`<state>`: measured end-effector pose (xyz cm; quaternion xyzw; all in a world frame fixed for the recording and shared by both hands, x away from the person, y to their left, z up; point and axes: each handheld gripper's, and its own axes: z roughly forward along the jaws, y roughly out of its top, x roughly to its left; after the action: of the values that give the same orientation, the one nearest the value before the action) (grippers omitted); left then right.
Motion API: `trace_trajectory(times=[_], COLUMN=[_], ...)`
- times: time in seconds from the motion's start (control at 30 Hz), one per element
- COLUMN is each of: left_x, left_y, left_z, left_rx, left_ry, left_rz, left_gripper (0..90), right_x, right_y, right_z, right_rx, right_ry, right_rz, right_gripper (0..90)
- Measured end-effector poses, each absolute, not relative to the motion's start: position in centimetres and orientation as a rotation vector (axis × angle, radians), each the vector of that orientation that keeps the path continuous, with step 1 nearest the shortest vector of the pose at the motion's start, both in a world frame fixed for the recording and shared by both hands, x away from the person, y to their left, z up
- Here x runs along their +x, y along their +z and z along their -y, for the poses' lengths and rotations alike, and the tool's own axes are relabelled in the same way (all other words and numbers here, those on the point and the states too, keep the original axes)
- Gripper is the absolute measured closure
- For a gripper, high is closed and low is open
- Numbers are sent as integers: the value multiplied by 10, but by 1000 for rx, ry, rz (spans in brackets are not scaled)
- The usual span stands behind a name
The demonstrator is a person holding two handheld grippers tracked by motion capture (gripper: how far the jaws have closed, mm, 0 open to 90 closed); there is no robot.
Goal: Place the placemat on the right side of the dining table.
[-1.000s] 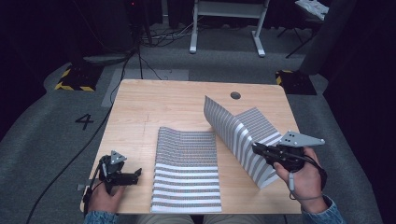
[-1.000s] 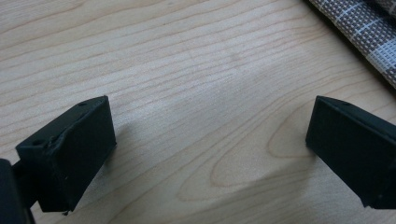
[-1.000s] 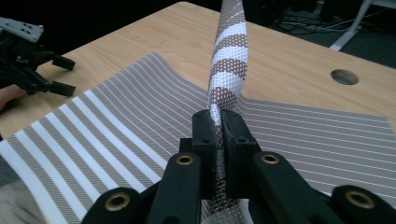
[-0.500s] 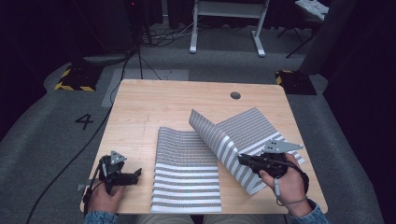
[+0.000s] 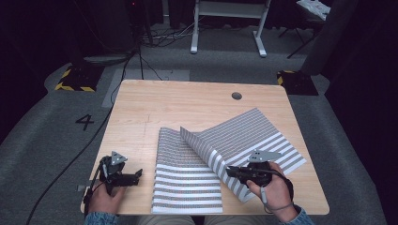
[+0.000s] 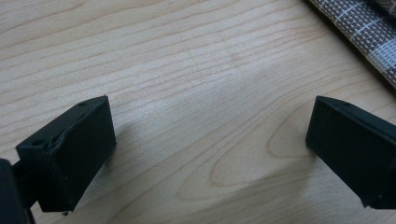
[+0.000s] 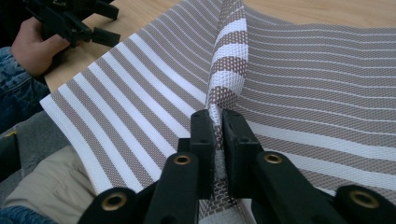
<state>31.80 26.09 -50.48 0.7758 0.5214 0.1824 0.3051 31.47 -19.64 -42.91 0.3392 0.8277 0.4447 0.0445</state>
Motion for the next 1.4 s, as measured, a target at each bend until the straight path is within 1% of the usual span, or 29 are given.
trace_trajectory(times=[0.03, 0.1, 0.13, 0.17, 0.3, 0.37, 0.4, 0.43, 0.47, 0.53, 0.57, 0.63, 0.77, 0.9, 0.93, 0.97, 1.17, 1.4], left_x=[318, 318, 318, 318, 318, 318, 318, 318, 318, 318, 318, 318, 318, 318, 318, 318, 318, 318], left_y=[-505, -505, -505, -505, -505, -505, -505, -505, -505, -505, -505, -505, -505, -505, -505, -505, -505, -505], left_z=[-261, -261, -261, -261, -261, -261, -261, -261, -261, -261, -261, -261, -261, -261, -261, -261, -261, -261], left_rx=[2054, 2056, 2056, 2056, 2055, 2056, 2056, 2055, 2056, 2056, 2055, 2055, 2054, 2054, 2054, 2054, 2054, 2054], left_ry=[483, 481, 481, 481, 481, 480, 480, 481, 481, 481, 479, 479, 479, 480, 480, 480, 478, 480], left_rz=[-1380, -1380, -1380, -1380, -1381, -1380, -1380, -1381, -1380, -1380, -1380, -1380, -1380, -1381, -1381, -1381, -1380, -1379], left_gripper=[15, 15, 15, 15, 15, 15, 15, 15, 15, 15, 15, 15, 15, 15, 15, 15, 15, 14], right_x=[314, 314, 312, 309, 308, 315, 315, 318, 323, 330, 333, 340, 348, 351, 351, 353, 358, 363], right_y=[-431, -436, -436, -435, -423, -413, -413, -411, -410, -411, -412, -415, -425, -439, -439, -448, -472, -485], right_z=[195, 191, 188, 186, 193, 212, 212, 219, 235, 253, 263, 283, 319, 346, 346, 356, 379, 393], right_rx=[1026, 1000, 1000, 999, 1000, 1052, 1052, 1083, 1131, 1193, 1222, 1299, 1430, 1518, 1518, 1551, 1628, 1666], right_ry=[1364, 1414, 1474, 1522, 1570, 1525, 1525, 1510, 1455, 1384, 1341, 1277, 1178, 1056, 1056, 996, 841, 744], right_rz=[-2537, -2542, -2536, -2524, -2438, -2337, -2337, -2312, -2260, -2204, -2182, -2141, -2039, -1988, -1988, -1978, -1953, -1934], right_gripper=[766, 566, 496, 477, 447, 432, 432, 429, 412, 374, 374, 364, 373, 353, 353, 338, 325, 288])
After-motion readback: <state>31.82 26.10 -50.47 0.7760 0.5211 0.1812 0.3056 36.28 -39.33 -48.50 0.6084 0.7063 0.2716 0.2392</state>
